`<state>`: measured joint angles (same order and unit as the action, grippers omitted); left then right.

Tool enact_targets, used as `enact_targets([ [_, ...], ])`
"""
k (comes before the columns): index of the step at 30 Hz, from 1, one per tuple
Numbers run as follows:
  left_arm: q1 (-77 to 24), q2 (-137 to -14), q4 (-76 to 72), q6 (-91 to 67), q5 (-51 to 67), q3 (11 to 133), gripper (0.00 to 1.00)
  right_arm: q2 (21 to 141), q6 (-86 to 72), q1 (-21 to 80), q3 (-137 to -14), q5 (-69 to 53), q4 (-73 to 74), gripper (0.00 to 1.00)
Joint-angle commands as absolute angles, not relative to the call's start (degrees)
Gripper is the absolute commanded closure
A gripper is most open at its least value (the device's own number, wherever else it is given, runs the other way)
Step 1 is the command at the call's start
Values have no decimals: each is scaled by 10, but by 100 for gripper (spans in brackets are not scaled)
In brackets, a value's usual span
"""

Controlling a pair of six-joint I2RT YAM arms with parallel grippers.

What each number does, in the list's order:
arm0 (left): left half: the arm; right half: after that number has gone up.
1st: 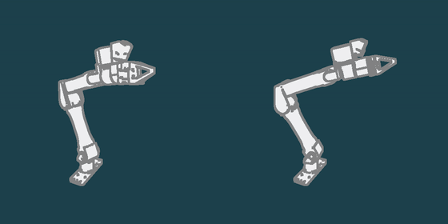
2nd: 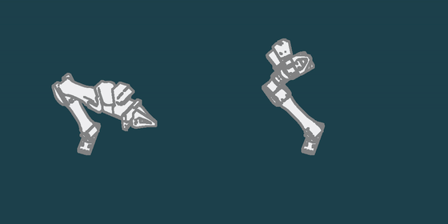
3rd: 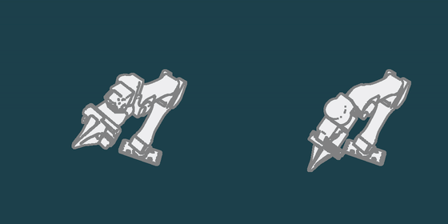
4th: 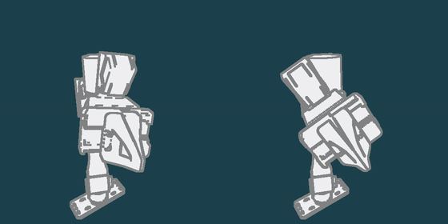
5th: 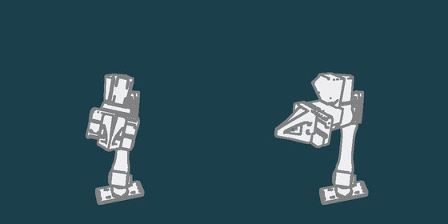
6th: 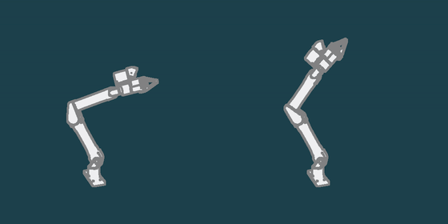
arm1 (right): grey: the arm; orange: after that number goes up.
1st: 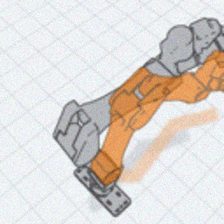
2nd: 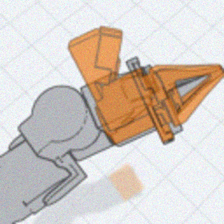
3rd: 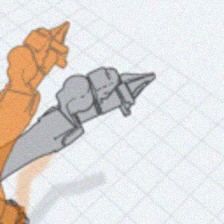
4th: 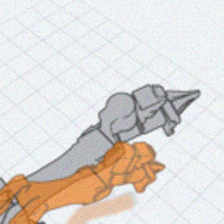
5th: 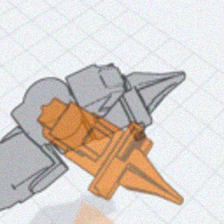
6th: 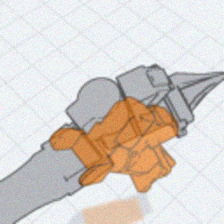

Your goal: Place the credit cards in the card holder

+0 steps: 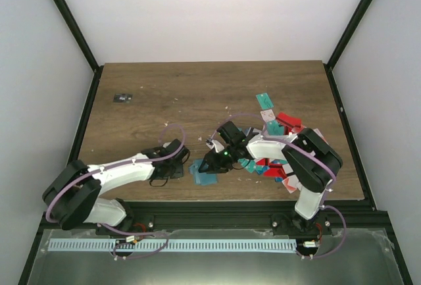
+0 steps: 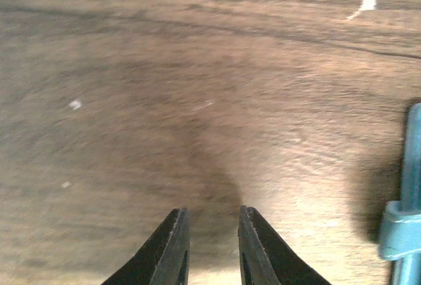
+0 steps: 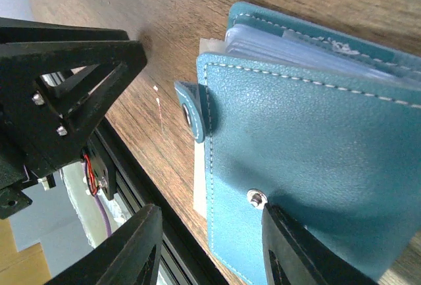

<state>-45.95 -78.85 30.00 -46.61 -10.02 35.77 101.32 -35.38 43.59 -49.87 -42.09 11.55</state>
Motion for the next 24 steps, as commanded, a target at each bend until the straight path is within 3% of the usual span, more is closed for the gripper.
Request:
enact_targets([
  [1,-453,-752,349,-484,-123,350,74,1062,-351,441,-461,-333,237,55],
  [14,-453,-632,303,-436,-26,334,65,1064,-350,440,-511,-340,245,55],
  [24,-363,-661,324,-368,81,407,65,1067,-357,440,-536,-353,224,55],
])
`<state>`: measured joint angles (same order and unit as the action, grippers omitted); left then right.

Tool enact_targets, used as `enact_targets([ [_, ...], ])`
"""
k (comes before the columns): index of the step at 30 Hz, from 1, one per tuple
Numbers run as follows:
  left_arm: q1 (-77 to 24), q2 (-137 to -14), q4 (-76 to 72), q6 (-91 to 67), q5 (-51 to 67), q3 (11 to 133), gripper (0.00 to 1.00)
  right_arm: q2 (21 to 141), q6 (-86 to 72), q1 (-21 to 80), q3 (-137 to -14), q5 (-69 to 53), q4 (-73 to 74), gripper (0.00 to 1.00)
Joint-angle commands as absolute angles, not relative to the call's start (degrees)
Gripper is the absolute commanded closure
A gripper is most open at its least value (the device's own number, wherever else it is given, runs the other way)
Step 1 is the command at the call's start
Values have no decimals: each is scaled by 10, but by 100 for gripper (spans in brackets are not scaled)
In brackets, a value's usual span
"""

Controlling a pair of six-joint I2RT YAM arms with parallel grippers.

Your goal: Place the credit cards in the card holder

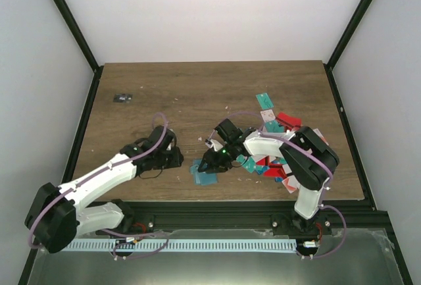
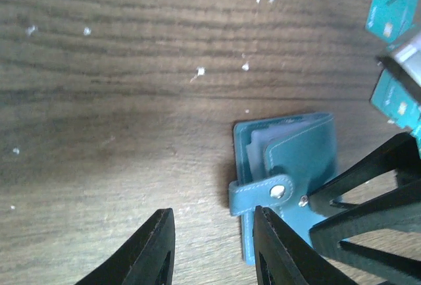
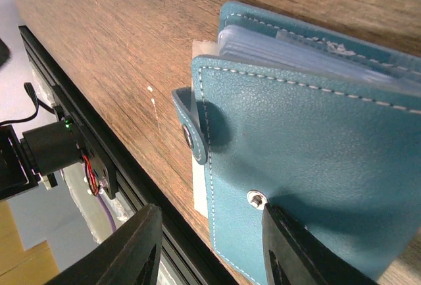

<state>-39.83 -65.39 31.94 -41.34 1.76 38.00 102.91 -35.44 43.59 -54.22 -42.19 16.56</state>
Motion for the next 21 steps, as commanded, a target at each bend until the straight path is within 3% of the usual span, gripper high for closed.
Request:
enact_targets([
  [1,-352,-664,323,-360,99,412,64,1065,-357,440,-540,-356,222,55],
  [10,-252,-717,343,-271,221,471,64,1054,-354,440,-571,-355,222,55],
  [21,-205,-780,341,-232,271,500,60,1047,-347,440,-592,-356,232,55],
])
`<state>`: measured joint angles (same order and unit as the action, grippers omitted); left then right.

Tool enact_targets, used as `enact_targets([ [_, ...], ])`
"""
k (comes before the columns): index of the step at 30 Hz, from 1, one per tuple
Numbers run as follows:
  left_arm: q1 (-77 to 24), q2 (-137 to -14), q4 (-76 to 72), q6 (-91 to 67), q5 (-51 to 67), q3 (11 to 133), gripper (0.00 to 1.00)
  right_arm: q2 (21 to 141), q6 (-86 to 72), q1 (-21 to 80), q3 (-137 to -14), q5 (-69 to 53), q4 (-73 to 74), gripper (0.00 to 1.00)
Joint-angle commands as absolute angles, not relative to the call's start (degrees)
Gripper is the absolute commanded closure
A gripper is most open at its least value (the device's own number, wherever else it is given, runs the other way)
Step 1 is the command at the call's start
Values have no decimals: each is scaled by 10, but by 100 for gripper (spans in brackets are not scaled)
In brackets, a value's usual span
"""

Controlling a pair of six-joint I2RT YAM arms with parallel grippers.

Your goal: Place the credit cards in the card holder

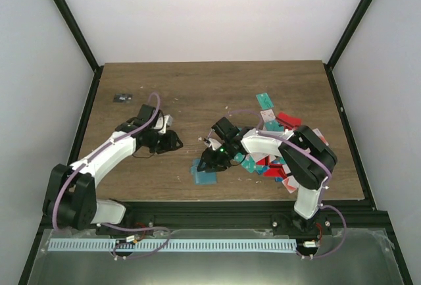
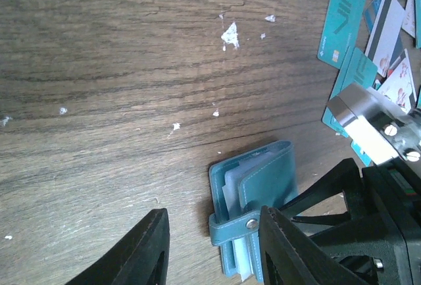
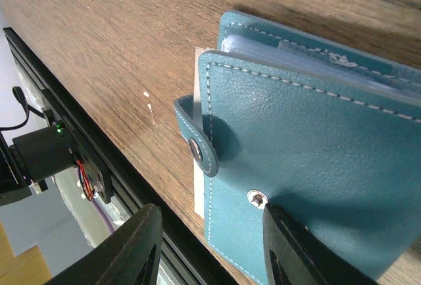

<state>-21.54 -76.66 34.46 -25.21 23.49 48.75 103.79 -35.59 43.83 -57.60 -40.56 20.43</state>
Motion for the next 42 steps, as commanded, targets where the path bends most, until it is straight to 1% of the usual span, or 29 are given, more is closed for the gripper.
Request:
enact_targets([
  [1,-205,-782,336,-232,276,501,59,1042,-345,440,-592,-355,235,55],
  [7,-204,-805,325,-210,310,504,57,1022,-346,440,-586,-353,228,55],
  [13,-205,-833,322,-188,313,511,54,1011,-351,440,-579,-354,223,55],
  [28,-212,-922,299,-153,349,546,54,960,-378,440,-539,-349,204,55],
  [42,-250,-973,285,-119,357,556,54,924,-400,440,-489,-341,192,54],
])
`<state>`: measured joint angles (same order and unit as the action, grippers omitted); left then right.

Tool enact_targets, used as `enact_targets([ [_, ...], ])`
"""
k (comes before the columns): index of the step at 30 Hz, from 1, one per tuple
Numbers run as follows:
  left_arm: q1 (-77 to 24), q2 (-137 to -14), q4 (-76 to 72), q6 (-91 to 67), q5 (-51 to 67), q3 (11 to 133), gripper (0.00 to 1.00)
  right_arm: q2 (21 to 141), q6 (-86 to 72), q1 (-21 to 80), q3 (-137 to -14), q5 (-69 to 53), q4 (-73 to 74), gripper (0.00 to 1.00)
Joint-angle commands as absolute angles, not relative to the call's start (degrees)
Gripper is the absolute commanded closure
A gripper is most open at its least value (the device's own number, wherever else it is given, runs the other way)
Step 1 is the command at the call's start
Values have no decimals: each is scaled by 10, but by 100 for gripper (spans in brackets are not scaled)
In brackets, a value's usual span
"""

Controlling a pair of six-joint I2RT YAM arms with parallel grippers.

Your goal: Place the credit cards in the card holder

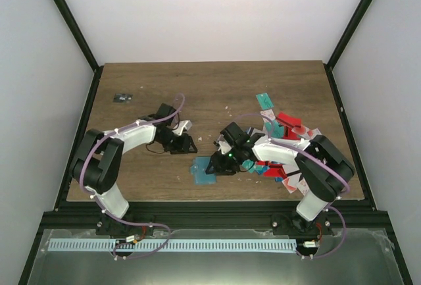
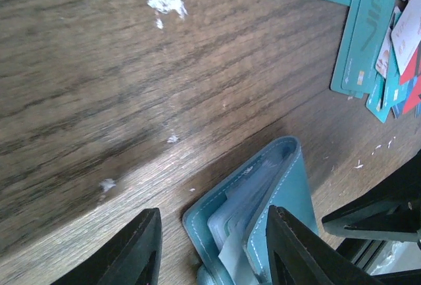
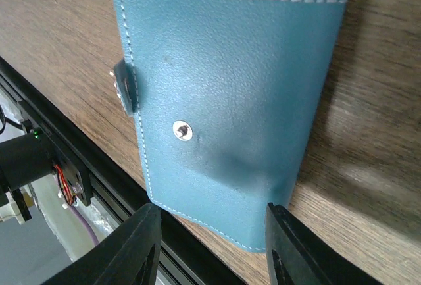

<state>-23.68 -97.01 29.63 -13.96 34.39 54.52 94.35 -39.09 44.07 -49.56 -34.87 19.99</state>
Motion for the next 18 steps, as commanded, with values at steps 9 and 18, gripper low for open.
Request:
enact_targets([
  [9,-285,-989,276,-122,327,549,60,921,-417,440,-467,-347,175,54],
  [18,-297,-964,286,-162,250,487,74,911,-440,440,-430,-351,151,54],
])
